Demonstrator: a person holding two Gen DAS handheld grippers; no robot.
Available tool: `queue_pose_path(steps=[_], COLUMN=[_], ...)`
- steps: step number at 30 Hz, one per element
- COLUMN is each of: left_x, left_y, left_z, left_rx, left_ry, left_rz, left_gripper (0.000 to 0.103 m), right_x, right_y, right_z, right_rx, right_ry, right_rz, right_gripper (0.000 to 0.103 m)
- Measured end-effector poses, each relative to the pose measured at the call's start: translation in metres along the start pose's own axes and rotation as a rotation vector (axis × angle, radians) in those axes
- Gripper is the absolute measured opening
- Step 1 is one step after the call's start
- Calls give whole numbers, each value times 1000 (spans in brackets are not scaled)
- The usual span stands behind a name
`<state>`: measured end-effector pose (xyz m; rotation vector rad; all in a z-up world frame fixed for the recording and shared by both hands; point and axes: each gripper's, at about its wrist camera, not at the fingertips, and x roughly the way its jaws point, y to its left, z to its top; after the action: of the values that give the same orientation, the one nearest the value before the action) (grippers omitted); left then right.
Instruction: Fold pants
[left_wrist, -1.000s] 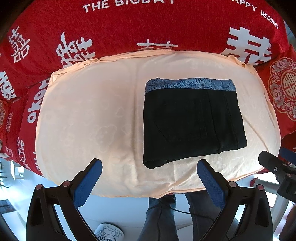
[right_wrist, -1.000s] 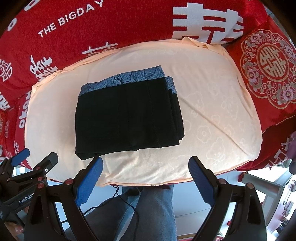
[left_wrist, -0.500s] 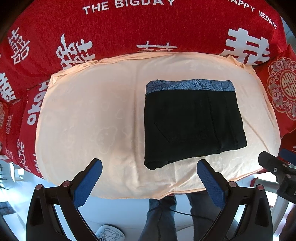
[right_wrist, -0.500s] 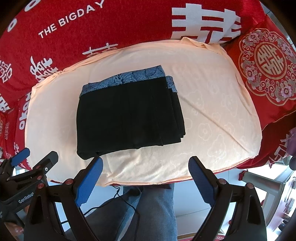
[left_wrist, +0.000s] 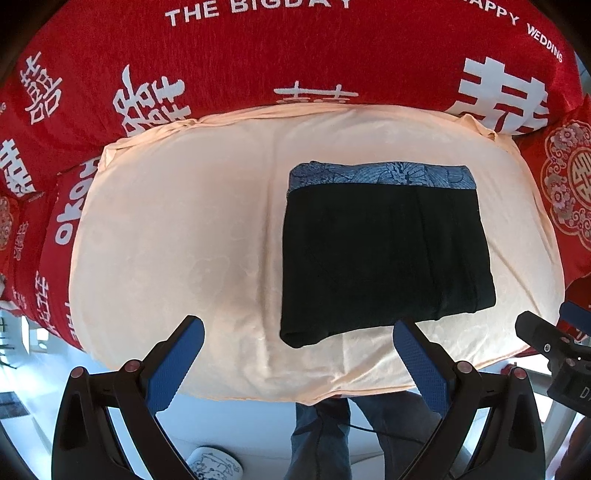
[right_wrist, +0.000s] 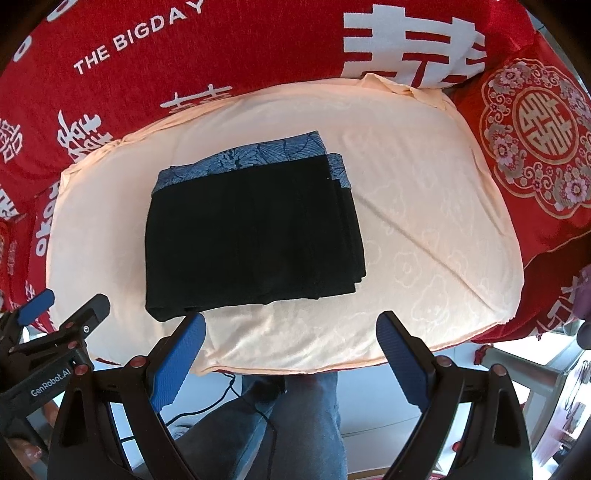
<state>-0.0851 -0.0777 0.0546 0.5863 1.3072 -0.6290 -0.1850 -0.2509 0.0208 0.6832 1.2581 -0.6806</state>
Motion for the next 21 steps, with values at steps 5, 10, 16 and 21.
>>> queue_pose_path(steps=[5,10,16,21], left_x=[2,4,4,4], left_y=[-12,-20,-27,-30], left_z=[1,2,1,-1], left_rx=[0,-21,-40,-63], left_ry=[2,9,24,38], left_rz=[21,34,66,66], left_gripper=[103,103,103,103], right_x=[7,13,18,18], right_y=[-9,-19,-24,-26], right_z=[5,14,21,24], right_rx=[-22,-58,-99,-127], right_ry=[11,35,56,71], right_rz=[5,18,32,44], right_gripper=[95,95,95,95])
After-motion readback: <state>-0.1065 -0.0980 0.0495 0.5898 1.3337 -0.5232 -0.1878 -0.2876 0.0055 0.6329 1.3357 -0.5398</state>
